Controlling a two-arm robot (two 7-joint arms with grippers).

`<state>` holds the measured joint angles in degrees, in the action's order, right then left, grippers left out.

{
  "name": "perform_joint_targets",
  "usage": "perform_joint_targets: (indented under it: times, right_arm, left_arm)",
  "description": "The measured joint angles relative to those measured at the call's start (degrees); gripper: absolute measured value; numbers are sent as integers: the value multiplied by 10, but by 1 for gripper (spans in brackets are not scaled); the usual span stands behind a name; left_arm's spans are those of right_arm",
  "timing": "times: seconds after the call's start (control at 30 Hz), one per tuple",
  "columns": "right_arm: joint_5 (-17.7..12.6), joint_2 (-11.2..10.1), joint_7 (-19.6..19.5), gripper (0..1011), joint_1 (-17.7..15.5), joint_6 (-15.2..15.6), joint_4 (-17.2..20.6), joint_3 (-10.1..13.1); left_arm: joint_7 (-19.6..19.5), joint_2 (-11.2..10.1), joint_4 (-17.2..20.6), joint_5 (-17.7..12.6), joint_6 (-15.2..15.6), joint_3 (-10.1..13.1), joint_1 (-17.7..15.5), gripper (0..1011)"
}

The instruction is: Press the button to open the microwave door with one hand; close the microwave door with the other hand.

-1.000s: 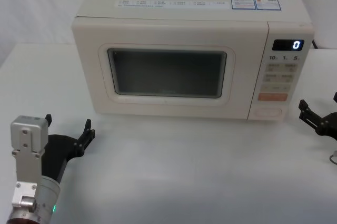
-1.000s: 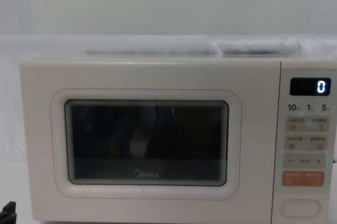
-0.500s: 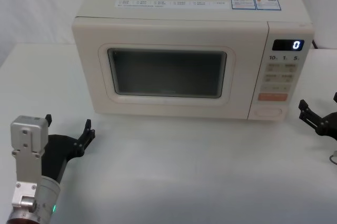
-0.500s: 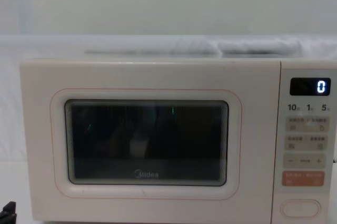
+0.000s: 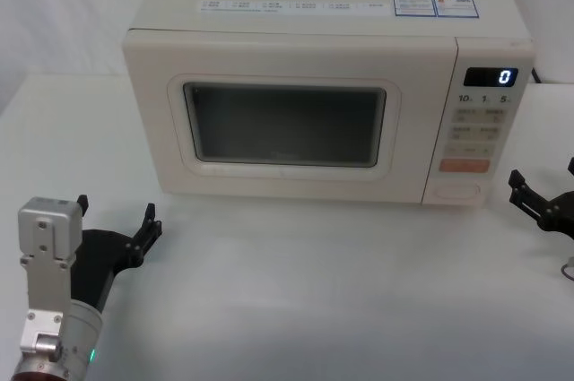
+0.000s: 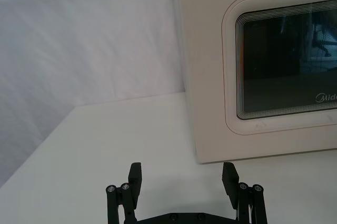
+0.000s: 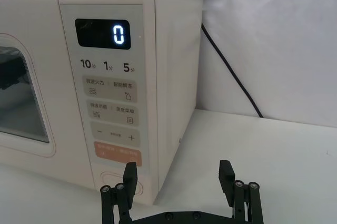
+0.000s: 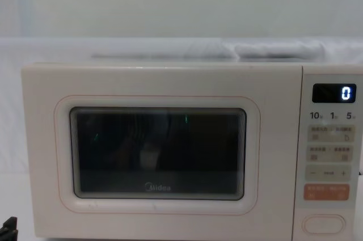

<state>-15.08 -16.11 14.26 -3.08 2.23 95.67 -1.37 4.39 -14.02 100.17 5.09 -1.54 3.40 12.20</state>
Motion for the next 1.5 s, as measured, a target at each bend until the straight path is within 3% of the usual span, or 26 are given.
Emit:
perform_joint_targets:
  times: [1.5]
  right_arm:
    - [0, 0, 0, 1002, 0, 0, 0, 0]
  left_arm:
    - [0, 0, 0, 0, 0, 0, 0, 1001]
